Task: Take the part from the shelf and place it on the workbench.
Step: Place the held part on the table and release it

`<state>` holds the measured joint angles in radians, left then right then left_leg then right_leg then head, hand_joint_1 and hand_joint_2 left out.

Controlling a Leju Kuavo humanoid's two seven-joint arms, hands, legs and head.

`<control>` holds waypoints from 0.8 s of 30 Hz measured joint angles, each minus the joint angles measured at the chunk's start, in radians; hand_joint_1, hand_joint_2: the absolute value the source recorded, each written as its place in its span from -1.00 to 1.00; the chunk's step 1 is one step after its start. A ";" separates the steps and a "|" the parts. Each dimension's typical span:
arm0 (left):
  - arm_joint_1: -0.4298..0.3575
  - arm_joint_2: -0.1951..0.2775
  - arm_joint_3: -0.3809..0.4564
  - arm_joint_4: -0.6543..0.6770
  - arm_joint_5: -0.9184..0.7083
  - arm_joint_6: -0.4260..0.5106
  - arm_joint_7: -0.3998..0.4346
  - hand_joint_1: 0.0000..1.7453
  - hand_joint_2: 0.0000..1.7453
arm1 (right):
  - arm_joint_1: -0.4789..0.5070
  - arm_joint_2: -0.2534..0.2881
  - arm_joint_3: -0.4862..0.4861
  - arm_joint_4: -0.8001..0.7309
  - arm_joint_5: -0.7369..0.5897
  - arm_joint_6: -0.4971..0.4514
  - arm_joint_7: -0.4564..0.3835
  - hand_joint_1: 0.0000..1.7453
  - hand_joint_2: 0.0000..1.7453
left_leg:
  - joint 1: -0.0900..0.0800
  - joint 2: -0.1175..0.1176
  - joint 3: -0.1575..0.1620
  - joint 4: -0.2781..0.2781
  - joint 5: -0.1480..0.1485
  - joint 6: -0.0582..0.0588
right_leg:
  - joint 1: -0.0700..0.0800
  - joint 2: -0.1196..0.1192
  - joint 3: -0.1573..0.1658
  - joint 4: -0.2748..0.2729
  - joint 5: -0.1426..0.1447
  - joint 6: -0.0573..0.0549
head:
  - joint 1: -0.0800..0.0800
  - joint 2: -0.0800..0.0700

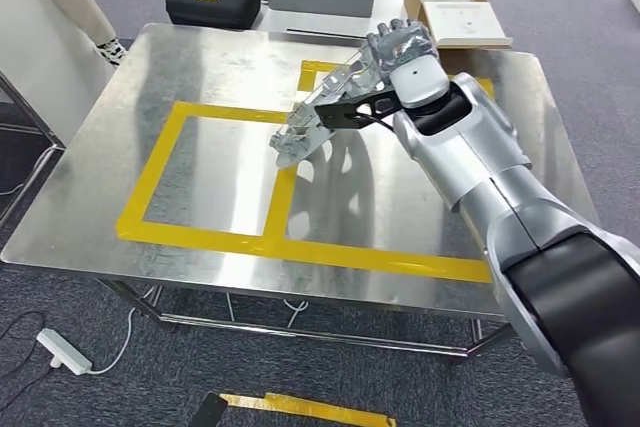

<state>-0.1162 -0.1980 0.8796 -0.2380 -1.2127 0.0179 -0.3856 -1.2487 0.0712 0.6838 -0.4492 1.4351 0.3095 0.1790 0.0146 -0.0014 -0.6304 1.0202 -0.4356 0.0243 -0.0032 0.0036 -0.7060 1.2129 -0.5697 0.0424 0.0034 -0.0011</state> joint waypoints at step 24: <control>0.013 0.005 0.002 0.000 0.020 0.012 0.014 -1.00 -1.00 | 0.146 0.014 -0.589 -0.026 -0.750 -0.225 -0.043 -1.00 -1.00 | -0.008 -0.002 -0.004 0.009 0.000 -0.025 | 0.008 0.004 0.110 -0.203 0.101 -0.032 | -0.006 0.000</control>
<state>-0.1037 -0.1928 0.8817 -0.2380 -1.1927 0.0297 -0.3720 -1.1029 0.0856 0.0947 -0.4756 0.6848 0.0847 0.1365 0.0068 -0.0036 -0.6340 1.0290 -0.4354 -0.0006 0.0047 0.0077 -0.5960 1.0094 -0.4690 0.0106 -0.0029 -0.0011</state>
